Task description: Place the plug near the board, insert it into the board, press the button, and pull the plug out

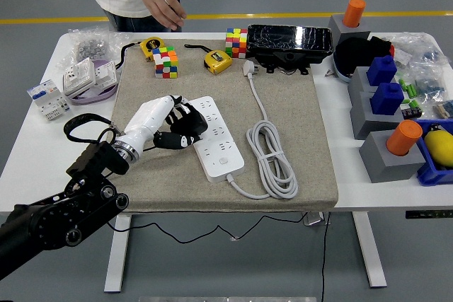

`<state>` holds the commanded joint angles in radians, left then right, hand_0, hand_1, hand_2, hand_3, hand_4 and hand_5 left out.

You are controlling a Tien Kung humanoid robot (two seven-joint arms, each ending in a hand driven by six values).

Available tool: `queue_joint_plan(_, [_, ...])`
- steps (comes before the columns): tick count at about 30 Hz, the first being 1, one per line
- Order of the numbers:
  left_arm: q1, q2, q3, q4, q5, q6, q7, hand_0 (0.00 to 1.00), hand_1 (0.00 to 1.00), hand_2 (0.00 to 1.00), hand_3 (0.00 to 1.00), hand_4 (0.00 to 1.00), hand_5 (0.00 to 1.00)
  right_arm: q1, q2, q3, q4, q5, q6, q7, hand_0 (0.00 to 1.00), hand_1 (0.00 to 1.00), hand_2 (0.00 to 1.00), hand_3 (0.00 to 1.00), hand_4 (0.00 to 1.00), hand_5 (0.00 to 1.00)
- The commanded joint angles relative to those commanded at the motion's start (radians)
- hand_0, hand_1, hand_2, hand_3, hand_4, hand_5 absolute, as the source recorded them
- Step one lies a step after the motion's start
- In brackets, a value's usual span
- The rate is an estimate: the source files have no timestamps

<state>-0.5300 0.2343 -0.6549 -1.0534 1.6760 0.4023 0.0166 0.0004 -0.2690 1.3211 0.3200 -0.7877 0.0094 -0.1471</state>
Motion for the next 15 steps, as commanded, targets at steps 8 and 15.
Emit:
queue_joint_plan(8, [0.003,0.001,0.007,0.001,-0.012,-0.011,-0.007,0.374,0.361,0.437,0.528,0.596,0.002,-0.003,-0.001,0.005,0.004,-0.003,0.000,0.000,0.528,0.632,0.613,0.539,0.884,0.410])
queue_joint_plan(15, [0.009,-0.002,0.017,0.009,-0.008,-0.011,-0.006,0.374,0.361,0.437,0.528,0.597,0.002,-0.005,0.001,0.008,0.007,-0.005,-0.001,0.000,0.528,0.632,0.613,0.539,0.884,0.410])
